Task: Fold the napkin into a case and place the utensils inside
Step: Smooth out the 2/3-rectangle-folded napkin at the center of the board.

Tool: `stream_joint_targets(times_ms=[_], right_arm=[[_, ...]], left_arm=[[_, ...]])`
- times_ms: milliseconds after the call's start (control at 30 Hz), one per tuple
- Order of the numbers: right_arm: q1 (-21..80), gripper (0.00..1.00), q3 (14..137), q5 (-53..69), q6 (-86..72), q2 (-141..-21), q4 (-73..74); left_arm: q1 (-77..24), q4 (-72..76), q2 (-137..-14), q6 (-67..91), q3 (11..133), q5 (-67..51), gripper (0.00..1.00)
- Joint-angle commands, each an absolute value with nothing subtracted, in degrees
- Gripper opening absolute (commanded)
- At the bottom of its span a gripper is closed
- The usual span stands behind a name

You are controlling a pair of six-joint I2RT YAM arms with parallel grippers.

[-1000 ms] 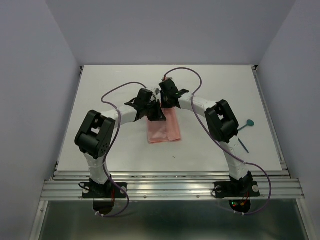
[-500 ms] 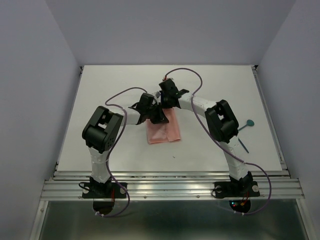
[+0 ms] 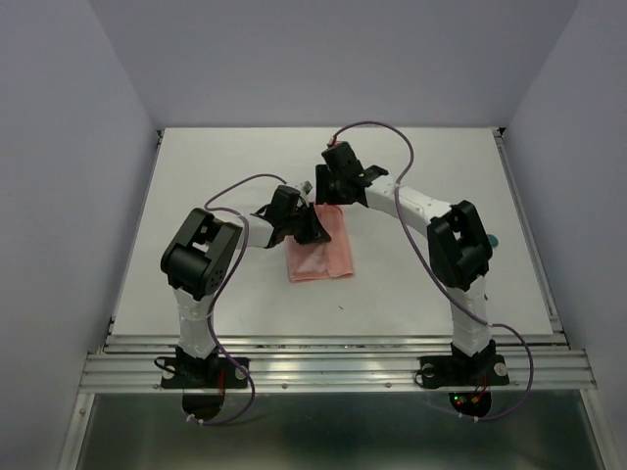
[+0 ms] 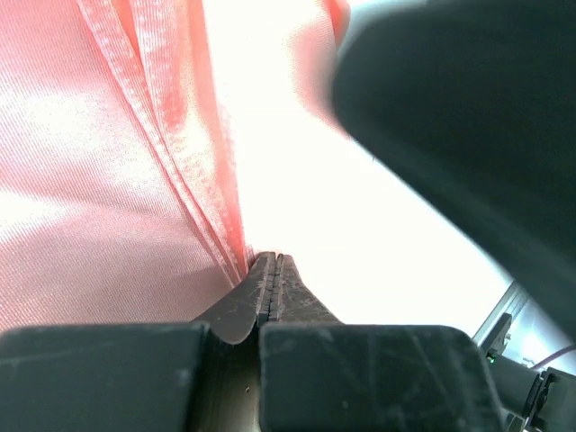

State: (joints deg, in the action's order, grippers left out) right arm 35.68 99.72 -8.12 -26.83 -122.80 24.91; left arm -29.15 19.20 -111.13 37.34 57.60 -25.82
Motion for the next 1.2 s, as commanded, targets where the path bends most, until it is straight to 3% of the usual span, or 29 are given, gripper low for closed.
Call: stream_joint_targets(times_ms=[0,200,300,367,500,767,1167], right_arm=[[36.12,0.57,96.51,-8.43,-27.16,-114.80,25.05],[36.12,0.56,89.84,-10.19,-28.47,-111.01,24.96],[35.60,0.38,86.24,-10.63,-29.70,-108.82,23.65],[35.60,0.20,81.05,-10.37,-30.67,-105.92,22.07],[35.60,0.02,74.72,-6.78,-31.81,-102.14,18.56],[35.60,0.01,63.99,2.34,-34.36,-98.70,12.93],[35.60,0.01,58.28,5.88,-35.24,-104.59,6.78]], left_arm=[[-29.44,17.75,-110.39,36.39,55.99,-25.66,0.00],[-29.36,17.67,-110.22,36.04,55.72,-25.93,0.00],[-29.36,18.02,-110.04,36.04,55.37,-25.93,0.00],[-29.18,17.93,-109.95,36.04,55.28,-26.01,0.00],[-29.09,17.93,-109.69,36.04,55.37,-26.10,0.00],[-28.92,17.67,-109.42,36.04,55.72,-26.10,0.00],[-28.83,16.96,-107.67,36.47,56.86,-26.98,0.00]])
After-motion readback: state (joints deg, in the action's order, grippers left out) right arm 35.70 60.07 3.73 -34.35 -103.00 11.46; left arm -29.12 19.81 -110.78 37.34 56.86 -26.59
